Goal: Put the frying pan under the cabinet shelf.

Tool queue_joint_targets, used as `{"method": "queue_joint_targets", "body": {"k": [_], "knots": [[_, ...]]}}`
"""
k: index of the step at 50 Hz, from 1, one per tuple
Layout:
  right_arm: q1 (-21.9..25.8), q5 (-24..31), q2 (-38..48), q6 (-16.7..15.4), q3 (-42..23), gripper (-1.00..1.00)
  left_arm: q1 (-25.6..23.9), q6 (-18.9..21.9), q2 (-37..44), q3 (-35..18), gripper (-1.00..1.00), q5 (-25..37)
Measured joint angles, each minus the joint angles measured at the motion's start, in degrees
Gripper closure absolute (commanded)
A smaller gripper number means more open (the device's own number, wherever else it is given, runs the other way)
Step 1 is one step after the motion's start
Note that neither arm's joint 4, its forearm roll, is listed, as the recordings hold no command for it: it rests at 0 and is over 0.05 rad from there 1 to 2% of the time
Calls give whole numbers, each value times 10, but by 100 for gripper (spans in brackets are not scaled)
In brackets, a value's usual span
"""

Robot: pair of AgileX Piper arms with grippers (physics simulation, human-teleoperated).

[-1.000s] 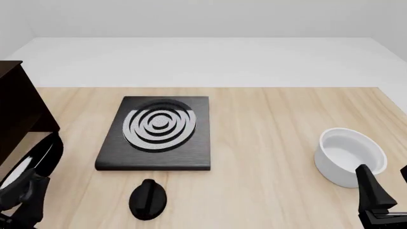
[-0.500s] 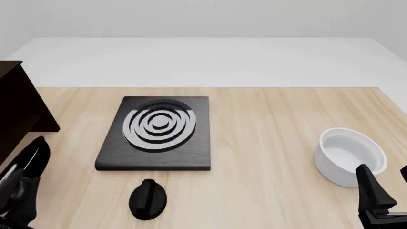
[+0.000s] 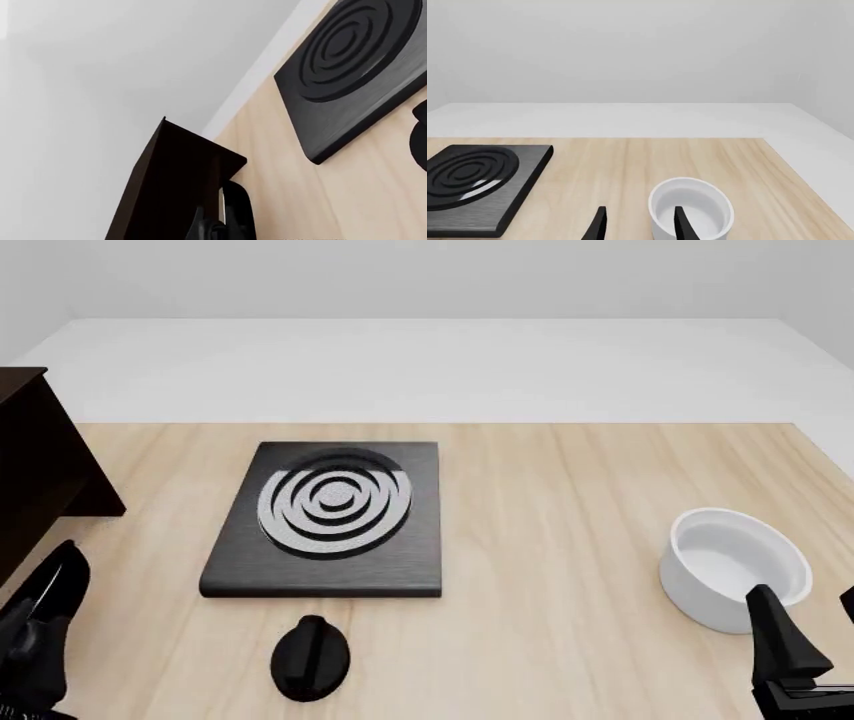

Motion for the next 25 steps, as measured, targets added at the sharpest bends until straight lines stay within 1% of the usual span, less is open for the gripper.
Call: {"method": "queue_joint_targets", "body": {"k": [25], "knots": [[0,0,0,0,0,-100,24,-14,-1,0,100,2]]}}
